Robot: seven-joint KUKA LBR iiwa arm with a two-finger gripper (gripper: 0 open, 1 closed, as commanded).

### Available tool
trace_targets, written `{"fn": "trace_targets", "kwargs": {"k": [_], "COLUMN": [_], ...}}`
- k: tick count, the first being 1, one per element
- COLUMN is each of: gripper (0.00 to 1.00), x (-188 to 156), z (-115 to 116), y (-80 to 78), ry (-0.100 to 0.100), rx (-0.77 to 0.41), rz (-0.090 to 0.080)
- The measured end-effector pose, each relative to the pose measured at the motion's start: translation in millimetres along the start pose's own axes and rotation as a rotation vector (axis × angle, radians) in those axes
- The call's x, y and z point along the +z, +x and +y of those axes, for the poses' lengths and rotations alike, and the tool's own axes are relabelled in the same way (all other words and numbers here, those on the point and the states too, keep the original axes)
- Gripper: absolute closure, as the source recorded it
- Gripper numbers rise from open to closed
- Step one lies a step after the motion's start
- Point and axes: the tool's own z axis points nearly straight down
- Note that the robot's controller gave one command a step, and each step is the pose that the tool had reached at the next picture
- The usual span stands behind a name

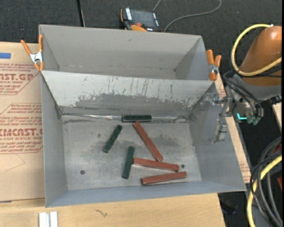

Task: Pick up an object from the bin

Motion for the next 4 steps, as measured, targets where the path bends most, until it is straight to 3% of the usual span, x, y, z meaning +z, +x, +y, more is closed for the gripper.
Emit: {"fn": "trace_targets", "kwargs": {"k": [1,2,3,4], "gripper": [0.0,0.0,0.0,0.0], "x": [150.6,115.9,117.4,146.6], "z": [82.2,161.0,183.6,190.5], "y": [62.4,58.0,81.9,69.8], "ry": [-0.002,-0.004,-0.001,-0.002], "rx": [-0.221,-0.115,0.244,0.513], "rz": [0.002,-0.008,-0.003,-0.008]}}
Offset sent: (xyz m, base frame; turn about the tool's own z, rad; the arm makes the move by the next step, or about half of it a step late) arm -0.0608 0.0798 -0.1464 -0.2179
